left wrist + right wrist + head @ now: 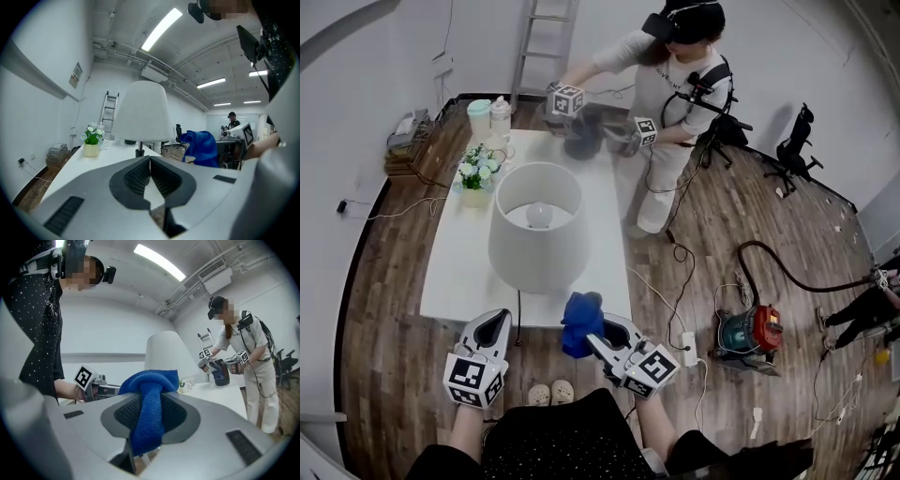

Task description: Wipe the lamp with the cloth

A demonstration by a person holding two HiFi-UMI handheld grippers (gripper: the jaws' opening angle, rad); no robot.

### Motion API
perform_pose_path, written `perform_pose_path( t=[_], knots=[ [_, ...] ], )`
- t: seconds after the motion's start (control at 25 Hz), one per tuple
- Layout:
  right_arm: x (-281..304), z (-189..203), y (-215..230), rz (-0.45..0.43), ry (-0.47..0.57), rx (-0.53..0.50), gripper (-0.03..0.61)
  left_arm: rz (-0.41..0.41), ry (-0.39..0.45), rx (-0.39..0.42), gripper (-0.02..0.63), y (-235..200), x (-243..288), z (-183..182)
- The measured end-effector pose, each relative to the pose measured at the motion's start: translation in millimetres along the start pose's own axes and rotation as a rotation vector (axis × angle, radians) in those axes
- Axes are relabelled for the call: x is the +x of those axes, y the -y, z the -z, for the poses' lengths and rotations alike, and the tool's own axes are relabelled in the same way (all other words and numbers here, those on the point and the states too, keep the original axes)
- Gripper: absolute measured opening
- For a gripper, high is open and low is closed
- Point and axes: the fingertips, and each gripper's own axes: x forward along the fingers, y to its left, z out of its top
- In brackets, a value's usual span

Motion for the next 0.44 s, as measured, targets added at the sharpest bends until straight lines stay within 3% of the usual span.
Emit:
perform_pose_path(
  t=[0.44],
  knots=[
    [-1.8,2.8,-2.3,0.001,0.014,0.035,0.106,0.000,-0.005,0.006,0.011,-8.5,-2.9,3.1]
  ],
)
